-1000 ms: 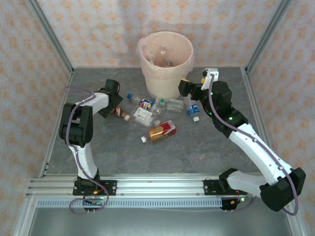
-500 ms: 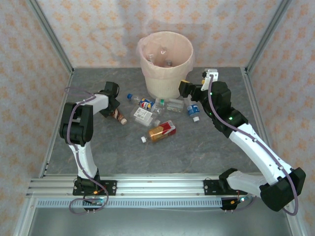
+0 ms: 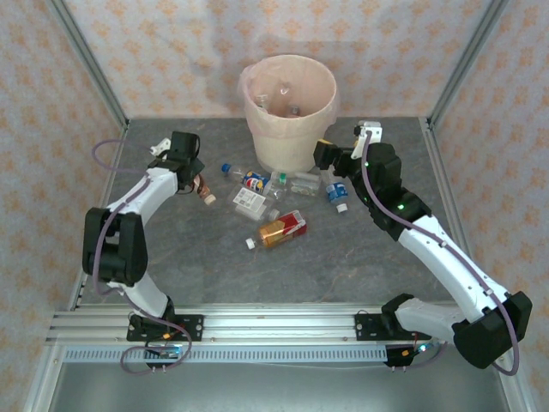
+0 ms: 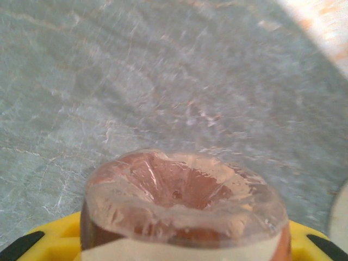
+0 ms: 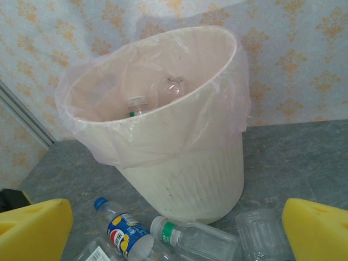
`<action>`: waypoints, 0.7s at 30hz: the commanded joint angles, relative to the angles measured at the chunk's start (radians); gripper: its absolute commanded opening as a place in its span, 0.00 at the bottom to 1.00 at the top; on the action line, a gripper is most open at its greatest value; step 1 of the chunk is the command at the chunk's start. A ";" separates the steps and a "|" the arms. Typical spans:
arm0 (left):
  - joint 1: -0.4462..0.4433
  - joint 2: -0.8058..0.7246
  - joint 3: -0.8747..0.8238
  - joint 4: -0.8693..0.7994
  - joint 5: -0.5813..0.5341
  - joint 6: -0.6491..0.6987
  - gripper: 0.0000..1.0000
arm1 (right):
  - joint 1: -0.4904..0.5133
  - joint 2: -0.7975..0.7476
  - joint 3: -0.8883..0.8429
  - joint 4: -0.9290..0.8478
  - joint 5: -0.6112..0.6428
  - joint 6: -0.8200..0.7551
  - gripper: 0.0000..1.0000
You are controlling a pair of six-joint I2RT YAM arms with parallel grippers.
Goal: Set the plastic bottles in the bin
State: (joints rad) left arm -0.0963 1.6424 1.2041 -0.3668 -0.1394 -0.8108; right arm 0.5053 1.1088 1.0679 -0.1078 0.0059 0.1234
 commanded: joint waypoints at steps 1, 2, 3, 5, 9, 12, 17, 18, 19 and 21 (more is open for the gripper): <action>-0.033 -0.076 0.067 -0.078 -0.053 0.056 0.37 | 0.006 -0.009 -0.010 0.026 0.043 0.008 0.99; -0.047 -0.094 0.091 -0.089 -0.055 0.064 0.37 | 0.006 -0.010 -0.010 0.029 0.042 0.008 0.99; -0.063 -0.113 0.120 -0.097 -0.055 0.073 0.38 | 0.006 -0.012 -0.014 0.036 0.042 0.008 0.99; -0.102 -0.148 0.178 -0.093 -0.062 0.097 0.39 | 0.006 -0.018 -0.030 0.050 0.041 0.005 0.99; -0.180 -0.195 0.298 -0.042 -0.094 0.128 0.39 | 0.006 -0.036 -0.074 0.057 0.085 0.009 0.99; -0.222 -0.223 0.353 0.054 -0.092 0.138 0.40 | 0.006 -0.049 -0.101 0.056 0.113 0.012 0.99; -0.279 -0.219 0.418 0.251 -0.097 0.186 0.41 | 0.006 -0.058 -0.118 0.052 0.141 0.024 0.99; -0.285 -0.207 0.436 0.282 -0.095 0.189 0.42 | 0.006 -0.056 -0.118 0.057 0.147 0.029 0.99; -0.287 -0.190 0.453 0.305 -0.093 0.190 0.42 | 0.006 -0.055 -0.118 0.062 0.150 0.033 0.99; -0.292 -0.148 0.498 0.373 -0.078 0.207 0.42 | 0.005 -0.052 -0.114 0.072 0.159 0.044 0.99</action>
State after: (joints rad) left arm -0.3809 1.4418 1.6493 -0.1432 -0.2016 -0.6518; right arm 0.5053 1.0733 0.9569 -0.0708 0.1196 0.1425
